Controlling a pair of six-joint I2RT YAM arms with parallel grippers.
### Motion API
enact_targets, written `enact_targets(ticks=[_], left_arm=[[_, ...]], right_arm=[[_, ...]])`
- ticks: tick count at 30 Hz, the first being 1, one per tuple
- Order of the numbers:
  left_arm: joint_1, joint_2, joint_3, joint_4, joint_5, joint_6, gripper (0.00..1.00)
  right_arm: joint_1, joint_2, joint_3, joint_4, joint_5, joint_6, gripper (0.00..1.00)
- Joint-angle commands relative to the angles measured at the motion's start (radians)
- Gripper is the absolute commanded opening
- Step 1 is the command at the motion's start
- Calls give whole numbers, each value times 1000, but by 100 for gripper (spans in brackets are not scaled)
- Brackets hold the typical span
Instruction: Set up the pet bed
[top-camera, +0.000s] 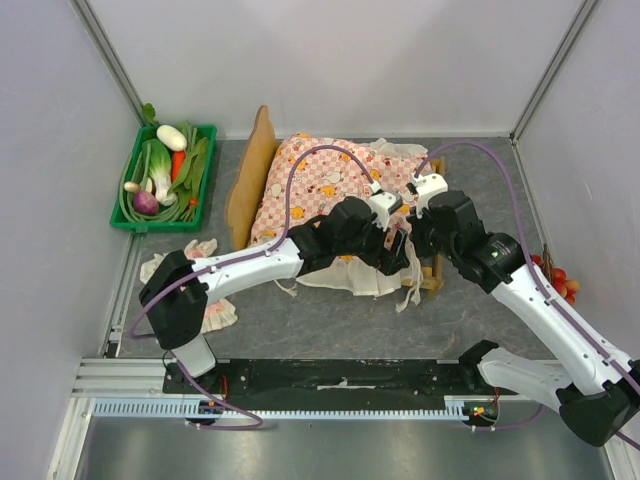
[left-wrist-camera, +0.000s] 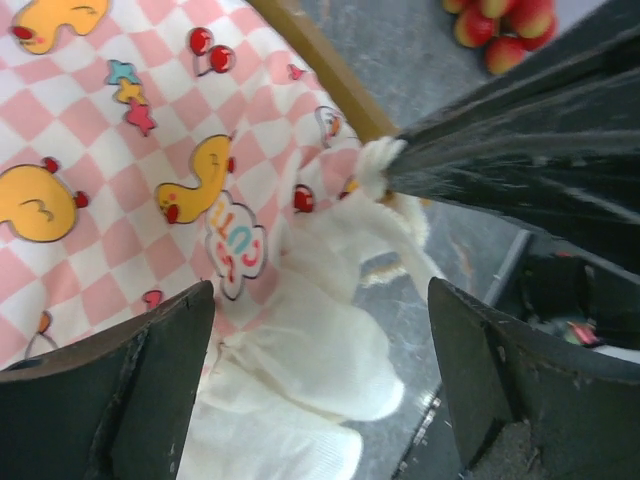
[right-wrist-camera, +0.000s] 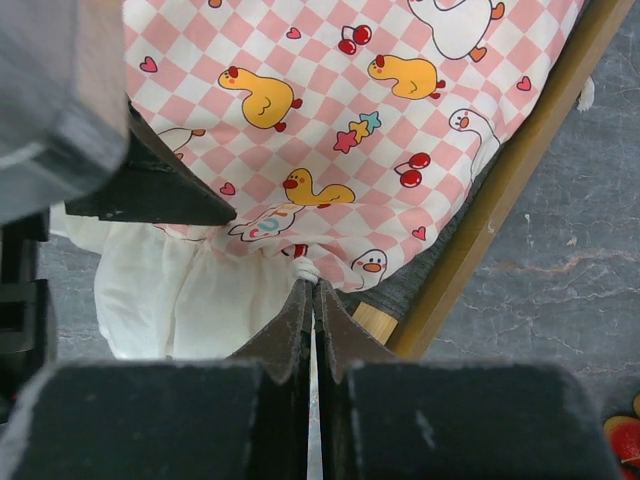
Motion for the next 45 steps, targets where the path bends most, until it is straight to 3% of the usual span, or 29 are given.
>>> enact_targets(ticks=[1, 6, 10, 13, 14, 16, 17, 20, 26, 34, 40, 43, 45], left_arm=[[-32, 15, -45, 91, -259, 68, 93], [-61, 59, -42, 91, -413, 95, 94], [-69, 84, -39, 93, -413, 91, 91], [-69, 92, -37, 91, -432, 85, 73], [-69, 89, -39, 93, -439, 85, 59], [-69, 73, -40, 91, -467, 100, 44], [-69, 69, -42, 91, -484, 106, 32], [-67, 44, -31, 61, -522, 158, 15], [-61, 13, 3, -5, -488, 253, 3], [-32, -28, 17, -44, -418, 290, 2], [-27, -24, 32, -70, -427, 306, 2], [-26, -24, 35, -65, -421, 303, 2], [-26, -19, 44, -68, -413, 299, 2]], right_arm=[[1, -32, -4, 1, -16, 8, 4], [2, -49, -5, 5, -28, 14, 5], [1, -58, -11, 6, -36, 22, 6], [1, -64, -21, 8, -37, 26, 6], [1, -66, -22, 9, -31, 28, 6], [1, -66, -30, 5, -20, 22, 6], [1, -69, -31, 5, -13, 20, 6], [1, -60, -25, -11, 48, 0, 6], [1, 3, 50, 8, 125, -43, 10], [1, 72, 209, 18, 254, -145, 12], [1, 83, 240, 0, 141, -254, 14], [1, 98, 205, -15, 153, -238, 15], [1, 105, 158, -35, 162, -125, 20]])
